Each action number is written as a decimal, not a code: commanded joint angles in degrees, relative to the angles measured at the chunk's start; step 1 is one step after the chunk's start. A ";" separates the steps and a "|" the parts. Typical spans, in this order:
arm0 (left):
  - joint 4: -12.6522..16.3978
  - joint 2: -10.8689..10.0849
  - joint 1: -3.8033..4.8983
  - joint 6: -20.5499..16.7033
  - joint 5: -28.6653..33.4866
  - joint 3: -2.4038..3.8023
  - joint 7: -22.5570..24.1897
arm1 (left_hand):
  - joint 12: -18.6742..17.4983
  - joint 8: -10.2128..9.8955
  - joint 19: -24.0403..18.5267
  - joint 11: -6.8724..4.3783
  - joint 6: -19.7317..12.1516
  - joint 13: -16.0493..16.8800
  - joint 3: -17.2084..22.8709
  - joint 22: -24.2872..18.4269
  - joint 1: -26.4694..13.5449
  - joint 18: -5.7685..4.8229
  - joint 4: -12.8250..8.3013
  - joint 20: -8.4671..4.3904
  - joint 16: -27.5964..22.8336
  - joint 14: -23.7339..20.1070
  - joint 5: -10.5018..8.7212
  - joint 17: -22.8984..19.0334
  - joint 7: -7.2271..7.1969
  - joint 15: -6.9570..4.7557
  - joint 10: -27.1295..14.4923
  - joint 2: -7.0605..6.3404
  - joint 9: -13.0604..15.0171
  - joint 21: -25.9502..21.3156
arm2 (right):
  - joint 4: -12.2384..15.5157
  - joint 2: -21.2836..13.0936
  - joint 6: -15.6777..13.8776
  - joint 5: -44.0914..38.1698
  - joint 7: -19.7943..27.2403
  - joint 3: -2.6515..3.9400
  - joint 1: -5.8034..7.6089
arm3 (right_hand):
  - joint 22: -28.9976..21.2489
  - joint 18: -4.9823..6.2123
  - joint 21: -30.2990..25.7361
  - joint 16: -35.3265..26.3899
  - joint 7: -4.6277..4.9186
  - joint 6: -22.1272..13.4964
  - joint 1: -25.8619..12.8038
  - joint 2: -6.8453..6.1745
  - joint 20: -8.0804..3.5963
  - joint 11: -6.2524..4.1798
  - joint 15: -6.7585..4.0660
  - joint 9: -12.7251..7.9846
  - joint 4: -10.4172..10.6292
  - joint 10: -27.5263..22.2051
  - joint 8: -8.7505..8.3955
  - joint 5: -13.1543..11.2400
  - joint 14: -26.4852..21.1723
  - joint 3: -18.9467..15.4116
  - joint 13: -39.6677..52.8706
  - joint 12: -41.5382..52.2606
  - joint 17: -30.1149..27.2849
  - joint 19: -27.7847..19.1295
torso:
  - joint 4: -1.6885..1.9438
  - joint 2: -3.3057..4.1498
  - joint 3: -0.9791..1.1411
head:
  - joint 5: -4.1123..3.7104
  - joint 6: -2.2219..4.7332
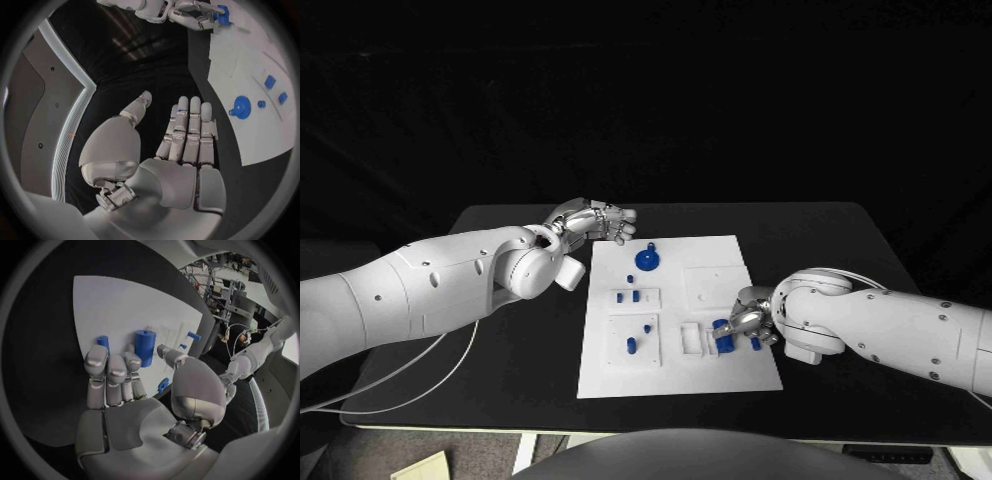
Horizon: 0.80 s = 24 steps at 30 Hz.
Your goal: Assemble the parts on the task board
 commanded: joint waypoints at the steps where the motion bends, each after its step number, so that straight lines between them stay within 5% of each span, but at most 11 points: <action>1: 0.05 0.10 0.03 0.93 0.44 0.04 0.33 | 0.09 0.07 -0.04 0.12 -0.48 -0.10 -0.07 0.10 -0.09 0.89 -0.20 0.34 -0.32 0.02 -0.10 0.11 0.07 0.21 -0.42 0.47 -0.10 -0.24 | 0.02 0.35 1.69 -0.26 0.08 -0.53 -0.97 | 0.81 5.79 0.35 -0.35 0.65 0.70 0.59 0.60 -0.14 0.05 -0.06 -14.20 -0.47 -0.82 -0.08 -0.06 -0.12 0.40 0.10 0.01 0.15 -0.35 | 0.01 0.04 -0.03 | 0.01 -0.09; 5: 0.11 0.07 0.03 0.80 0.44 0.04 0.25 | 0.11 0.07 -0.03 0.12 -0.49 -0.11 -0.03 0.13 0.09 0.90 -0.32 0.35 -0.36 0.03 -0.09 0.15 0.07 0.22 -0.41 0.57 -0.11 -0.27 | -0.10 0.44 1.50 -0.26 -0.03 -0.55 -1.12 | 0.86 5.79 0.48 -0.45 0.54 1.00 1.46 1.07 -0.15 -0.04 -0.14 -14.02 -1.20 -0.78 0.05 -0.06 -0.08 0.93 0.16 -0.01 0.31 -0.42 | 0.03 0.06 -0.01 | 0.03 -0.15; 9: 0.03 0.04 0.03 0.92 0.44 0.04 0.20 | 0.12 0.07 0.01 0.12 -0.50 -0.12 0.03 0.16 0.18 0.89 -0.33 0.37 -0.40 0.05 -0.08 0.20 0.08 0.22 -0.41 0.83 -0.11 -0.29 | 0.06 0.20 0.24 -0.23 0.03 -0.56 -1.12 | 0.88 5.79 0.64 -0.60 0.25 2.05 2.96 3.34 -0.07 -0.31 -0.35 -13.65 -2.07 -0.58 0.52 -0.06 0.07 3.15 0.18 -0.10 0.60 -0.54 | -0.02 0.10 -0.08 | -0.06 -0.15; 17: -0.17 0.14 0.03 1.07 0.44 0.05 0.22 | 0.13 0.05 0.01 0.12 -0.53 -0.14 0.08 0.20 0.43 0.90 -0.49 0.38 -0.46 0.07 -0.06 0.25 0.10 0.23 -0.40 0.99 -0.13 -0.33 | 0.33 0.44 -1.10 2.46 0.29 -0.55 -1.12 | 0.94 5.79 0.92 -0.90 0.17 2.43 1.50 1.28 0.39 -0.38 -0.42 -13.45 -2.46 -0.45 0.51 -0.06 0.09 3.04 0.21 -0.29 0.82 -0.74 | 0.01 0.20 0.02 | -0.03 -0.11; 24: -0.26 0.08 0.03 1.13 0.44 0.05 0.20 | 0.13 0.05 0.01 0.12 -0.55 -0.15 0.08 0.22 0.52 0.90 -0.57 0.38 -0.49 0.07 -0.06 0.28 0.10 0.23 -0.41 0.99 -0.14 -0.35 | 1.07 -0.90 -3.01 3.39 0.27 -0.53 -1.08 | 0.93 5.79 1.05 -1.04 0.01 3.00 2.01 1.80 0.46 -0.53 -0.51 -13.30 -3.33 -0.29 0.67 0.24 0.19 3.74 0.23 -0.35 0.97 -0.79 | -0.03 0.21 0.00 | -0.05 -0.10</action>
